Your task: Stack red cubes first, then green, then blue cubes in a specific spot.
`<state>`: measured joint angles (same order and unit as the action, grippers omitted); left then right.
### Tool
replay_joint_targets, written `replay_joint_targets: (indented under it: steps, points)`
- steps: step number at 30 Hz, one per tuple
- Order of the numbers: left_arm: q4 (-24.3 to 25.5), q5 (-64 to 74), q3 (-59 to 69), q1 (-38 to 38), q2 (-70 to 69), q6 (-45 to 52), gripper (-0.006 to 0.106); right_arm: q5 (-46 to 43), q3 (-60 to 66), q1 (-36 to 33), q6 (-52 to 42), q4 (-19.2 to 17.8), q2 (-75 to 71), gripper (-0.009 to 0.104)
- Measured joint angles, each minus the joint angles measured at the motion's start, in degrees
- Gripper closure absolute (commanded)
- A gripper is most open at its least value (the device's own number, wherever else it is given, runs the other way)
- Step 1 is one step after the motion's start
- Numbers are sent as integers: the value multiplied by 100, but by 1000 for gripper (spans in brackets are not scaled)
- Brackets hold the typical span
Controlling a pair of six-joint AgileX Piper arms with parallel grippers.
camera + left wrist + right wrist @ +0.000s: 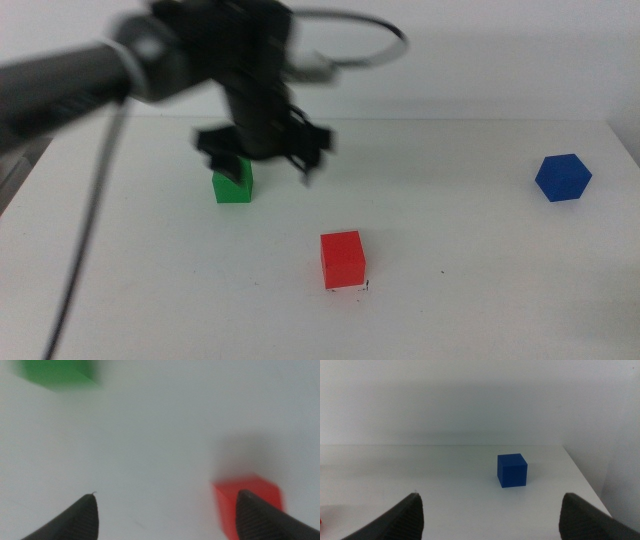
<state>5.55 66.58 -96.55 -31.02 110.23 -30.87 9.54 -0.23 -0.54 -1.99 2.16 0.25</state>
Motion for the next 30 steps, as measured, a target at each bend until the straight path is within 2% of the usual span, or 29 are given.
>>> replay_joint_targets:
  steps: [4,8,18,20,23,27,30]
  points:
    - [-219,-363,0,871,-12,492,7,0,0,0,0,0,0,2]
    - [-449,-927,0,1421,221,854,7,0,0,0,0,0,0,2]
    - [-628,-1971,0,1604,1267,1330,7,0,0,0,0,0,0,2]
    - [-639,-2121,0,1613,1411,1467,11,0,0,0,0,0,0,2]
    - [-639,-2387,0,1613,1567,1683,28,0,0,0,0,0,0,2]
    - [-664,-2695,0,1613,1632,1774,67,0,0,0,0,0,0,2]
    - [-752,-2602,0,1603,1554,1784,85,0,0,0,0,0,0,2]
